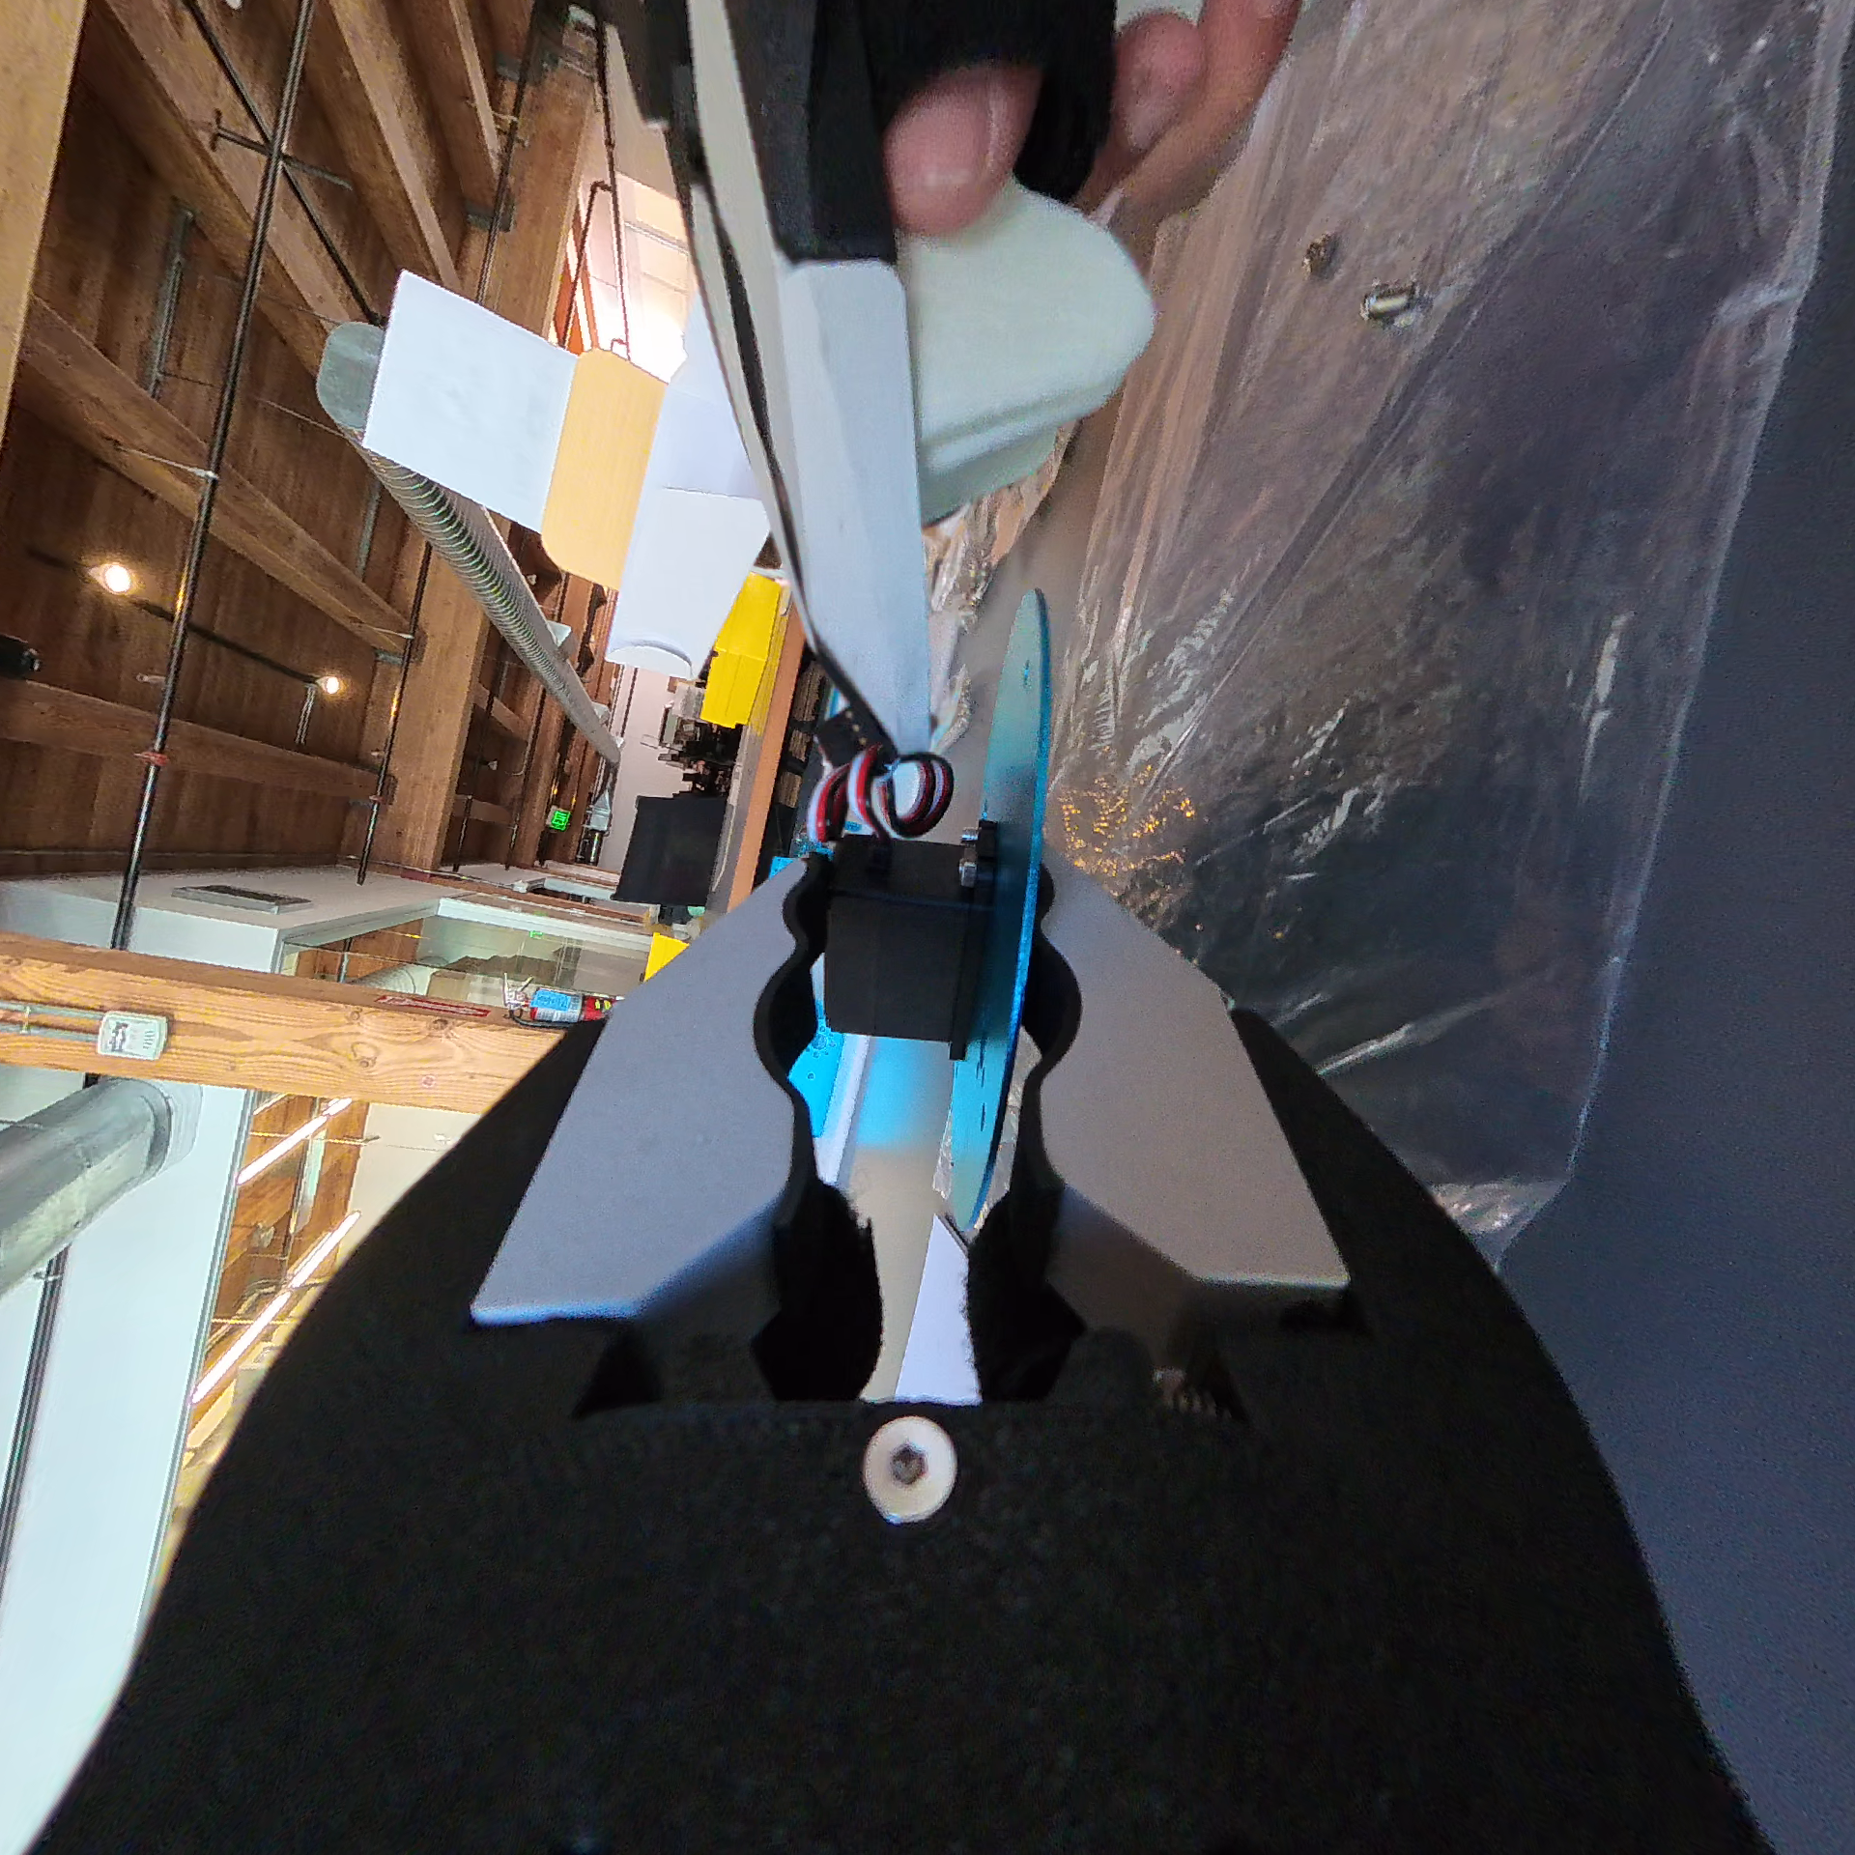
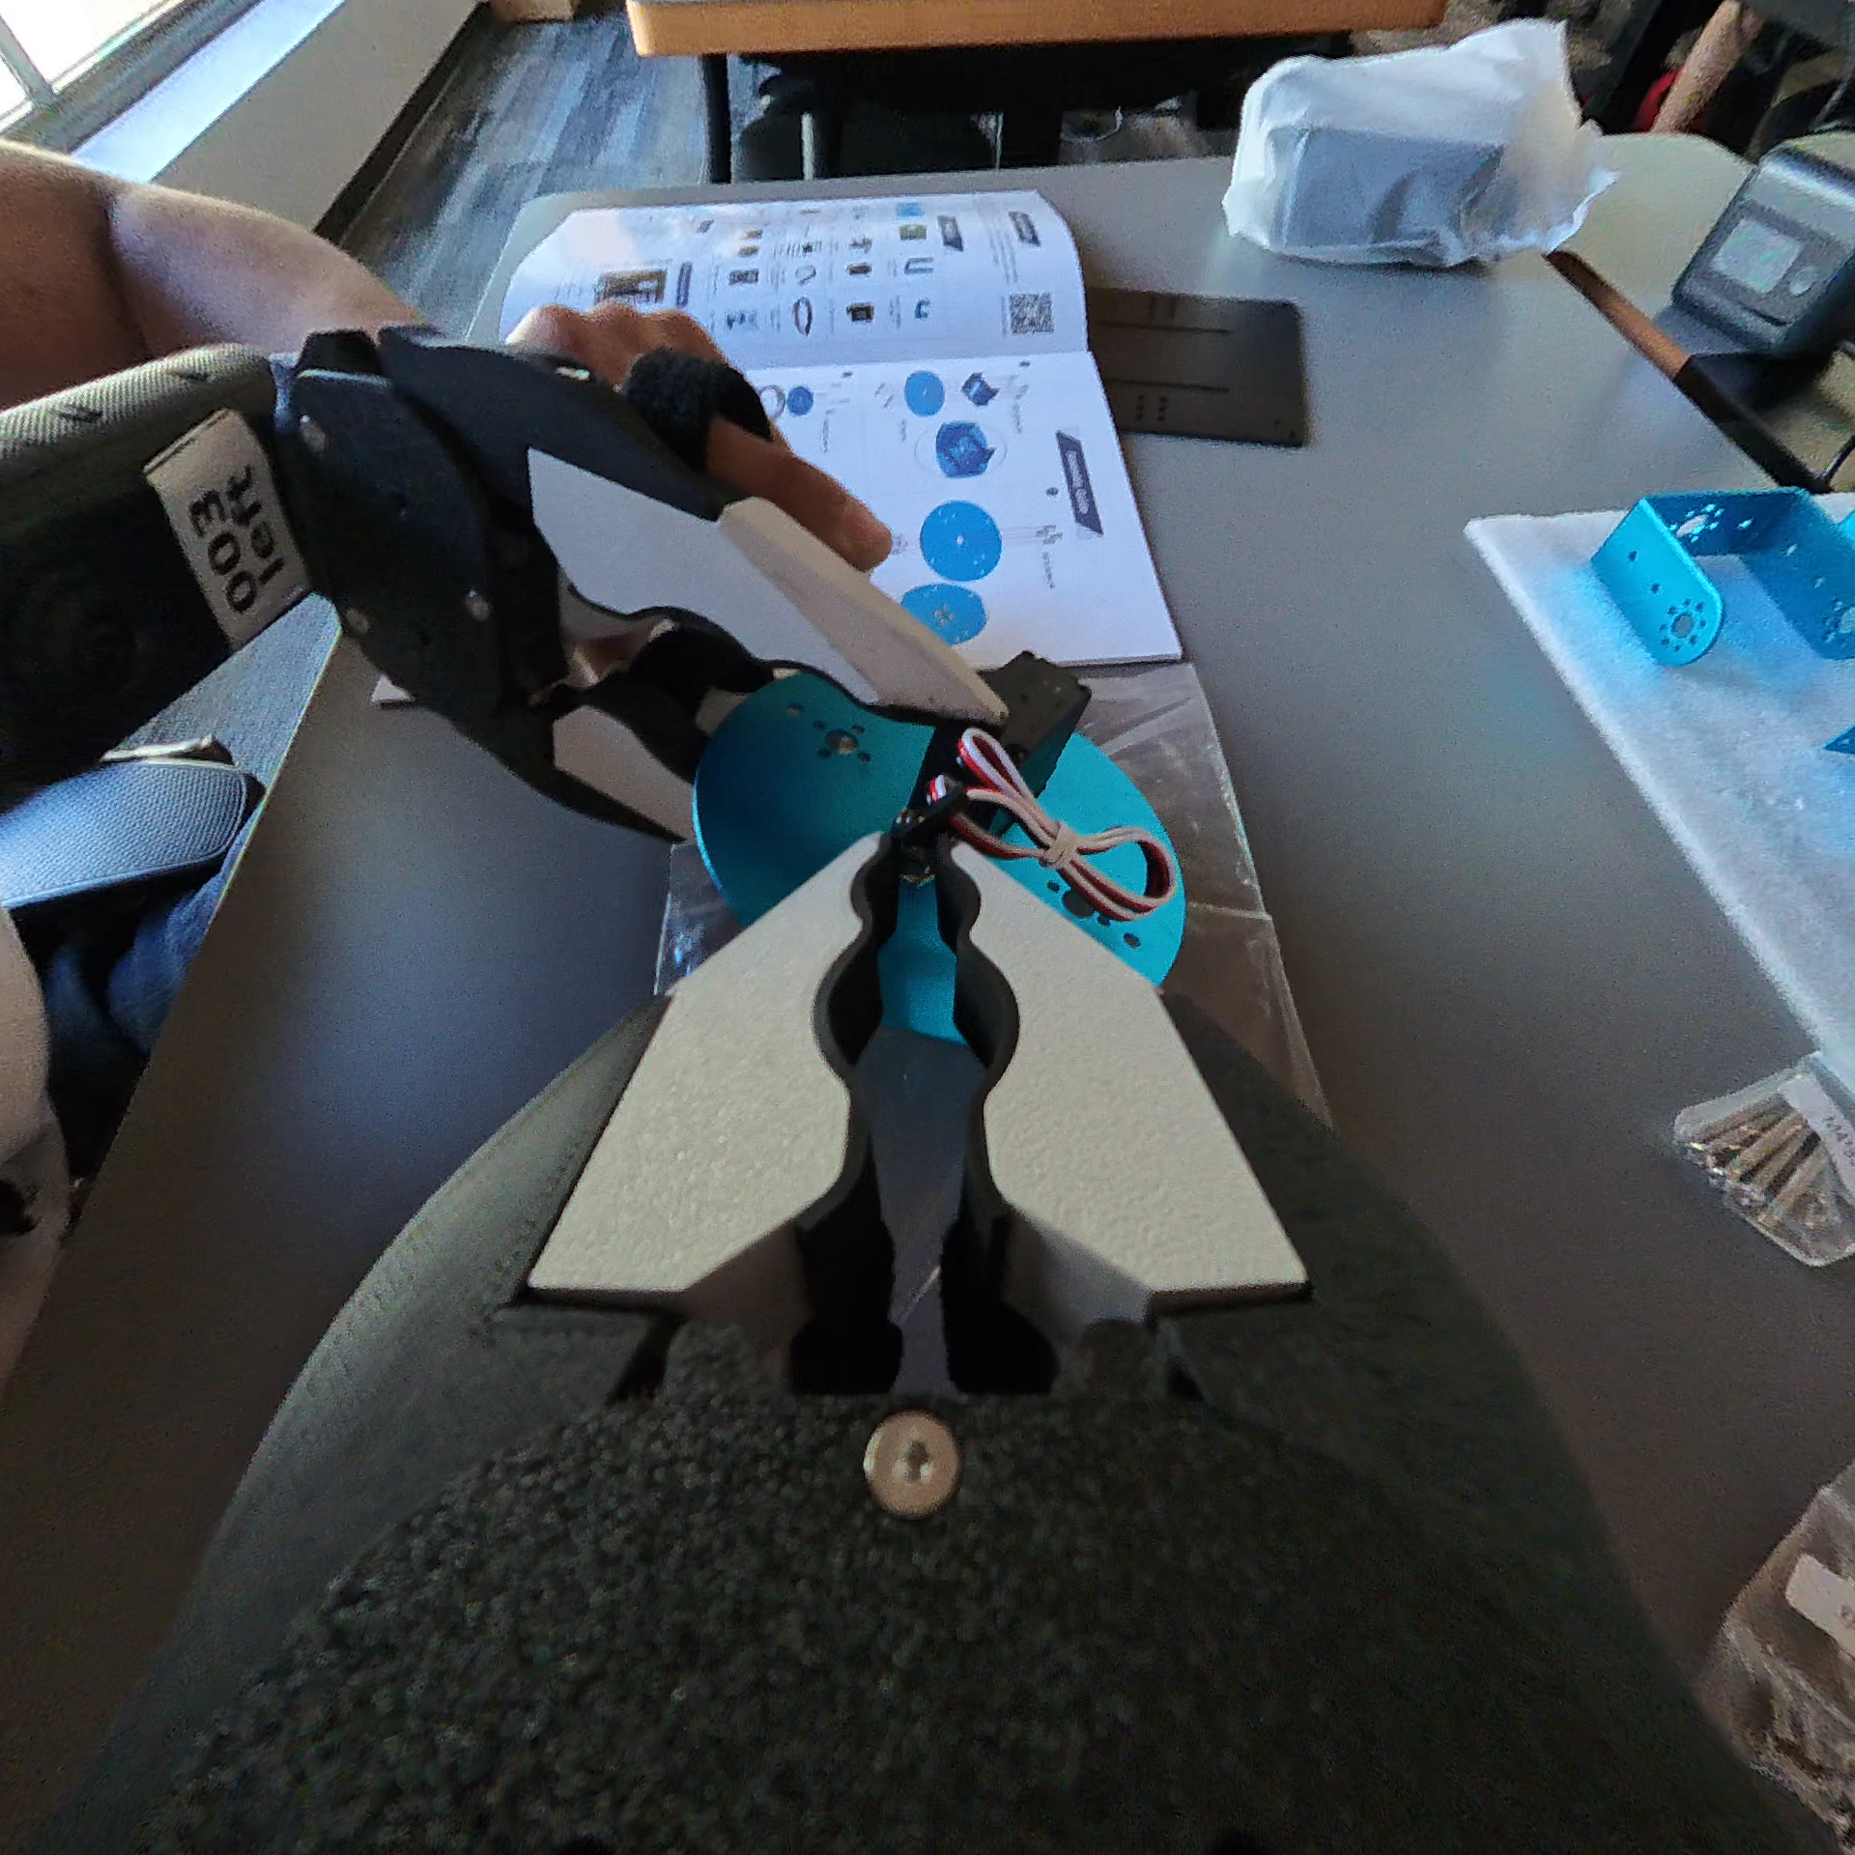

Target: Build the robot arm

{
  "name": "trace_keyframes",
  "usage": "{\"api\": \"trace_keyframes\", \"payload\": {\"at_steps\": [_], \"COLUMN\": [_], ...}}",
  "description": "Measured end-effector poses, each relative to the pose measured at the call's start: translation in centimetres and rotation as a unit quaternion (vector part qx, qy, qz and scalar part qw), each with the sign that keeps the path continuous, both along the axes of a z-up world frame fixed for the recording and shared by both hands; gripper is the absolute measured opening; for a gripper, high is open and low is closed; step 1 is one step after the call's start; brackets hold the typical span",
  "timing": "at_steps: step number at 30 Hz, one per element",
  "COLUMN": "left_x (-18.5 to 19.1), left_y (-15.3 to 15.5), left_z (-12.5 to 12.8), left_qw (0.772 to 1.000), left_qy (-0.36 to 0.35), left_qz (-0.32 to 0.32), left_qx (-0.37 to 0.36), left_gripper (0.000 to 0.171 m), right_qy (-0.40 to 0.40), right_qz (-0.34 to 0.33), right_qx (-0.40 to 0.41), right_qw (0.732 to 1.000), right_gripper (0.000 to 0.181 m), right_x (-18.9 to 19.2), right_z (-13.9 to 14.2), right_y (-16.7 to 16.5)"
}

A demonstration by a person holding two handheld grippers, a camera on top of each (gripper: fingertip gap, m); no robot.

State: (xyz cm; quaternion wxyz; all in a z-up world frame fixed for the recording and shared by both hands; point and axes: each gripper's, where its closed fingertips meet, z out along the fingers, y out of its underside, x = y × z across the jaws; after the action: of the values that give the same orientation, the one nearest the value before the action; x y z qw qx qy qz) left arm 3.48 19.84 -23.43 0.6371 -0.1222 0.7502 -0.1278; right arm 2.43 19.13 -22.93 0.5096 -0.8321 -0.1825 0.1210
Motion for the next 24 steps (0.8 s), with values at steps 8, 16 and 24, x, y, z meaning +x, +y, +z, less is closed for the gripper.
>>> {"api": "trace_keyframes", "payload": {"at_steps": [8, 16, 24], "left_x": [0.0, 0.0, -0.1], "left_y": [0.2, 0.6, 0.5], "left_z": [1.0, 0.8, 1.1], "left_qw": [0.999, 0.999, 0.999], "left_qy": [-0.01, -0.006, -0.015], "left_qz": [0.018, 0.026, 0.024], "left_qx": [-0.034, -0.033, -0.026], "left_gripper": [0.036, 0.036, 0.036], "right_qy": [0.001, 0.005, 0.038], "right_qz": [-0.051, -0.075, -0.067], "right_qx": [0.017, 0.005, -0.005], "right_qw": [0.999, 0.997, 0.997], "right_gripper": [0.006, 0.006, 0.01], "right_x": [0.2, 0.3, 0.0], "right_z": [0.2, -0.4, -0.3], "right_y": [1.4, 2.1, 2.0]}}
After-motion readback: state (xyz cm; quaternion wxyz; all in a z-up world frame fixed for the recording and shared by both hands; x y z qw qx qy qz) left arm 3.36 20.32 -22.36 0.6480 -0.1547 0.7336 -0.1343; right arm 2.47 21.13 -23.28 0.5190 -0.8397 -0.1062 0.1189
